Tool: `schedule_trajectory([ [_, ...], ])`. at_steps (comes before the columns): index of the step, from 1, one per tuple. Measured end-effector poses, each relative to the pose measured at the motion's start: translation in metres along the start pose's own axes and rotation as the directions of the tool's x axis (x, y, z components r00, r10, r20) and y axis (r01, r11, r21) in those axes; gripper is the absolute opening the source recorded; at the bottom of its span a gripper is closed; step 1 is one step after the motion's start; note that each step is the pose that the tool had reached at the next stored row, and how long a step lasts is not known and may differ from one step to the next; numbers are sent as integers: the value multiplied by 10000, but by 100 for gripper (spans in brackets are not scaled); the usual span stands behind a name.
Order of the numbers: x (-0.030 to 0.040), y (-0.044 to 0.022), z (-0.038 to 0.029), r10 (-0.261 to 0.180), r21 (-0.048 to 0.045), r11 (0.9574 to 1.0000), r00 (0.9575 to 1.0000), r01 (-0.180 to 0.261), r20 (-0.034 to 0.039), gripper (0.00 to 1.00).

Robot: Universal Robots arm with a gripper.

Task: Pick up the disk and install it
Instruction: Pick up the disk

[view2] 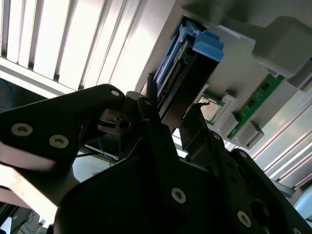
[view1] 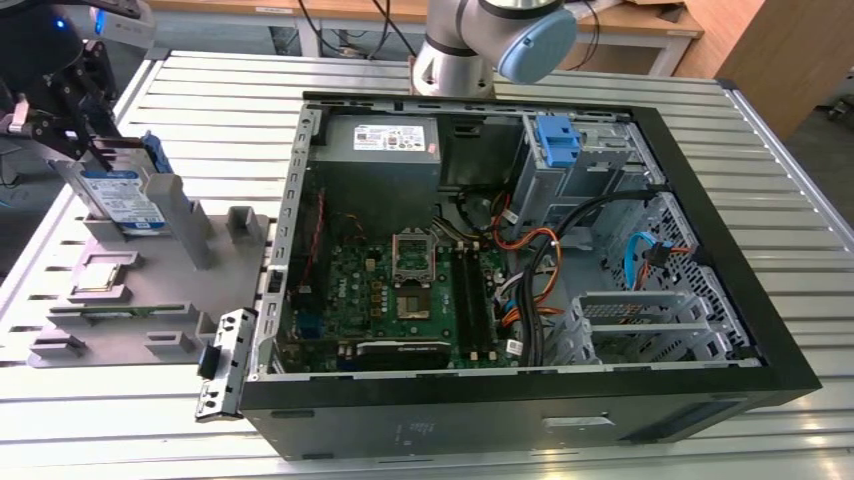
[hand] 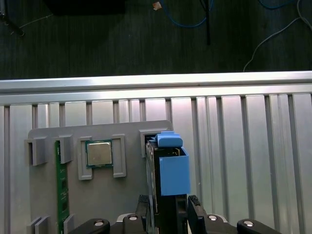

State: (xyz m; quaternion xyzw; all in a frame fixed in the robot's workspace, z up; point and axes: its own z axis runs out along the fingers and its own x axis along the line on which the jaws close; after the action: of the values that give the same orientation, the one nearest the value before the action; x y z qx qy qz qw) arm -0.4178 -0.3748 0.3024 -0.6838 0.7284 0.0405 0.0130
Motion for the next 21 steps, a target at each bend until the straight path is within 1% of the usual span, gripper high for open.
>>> schedule_trajectory([
  [21, 16, -1, -1, 0, 0, 10000, 10000, 0, 0, 45],
])
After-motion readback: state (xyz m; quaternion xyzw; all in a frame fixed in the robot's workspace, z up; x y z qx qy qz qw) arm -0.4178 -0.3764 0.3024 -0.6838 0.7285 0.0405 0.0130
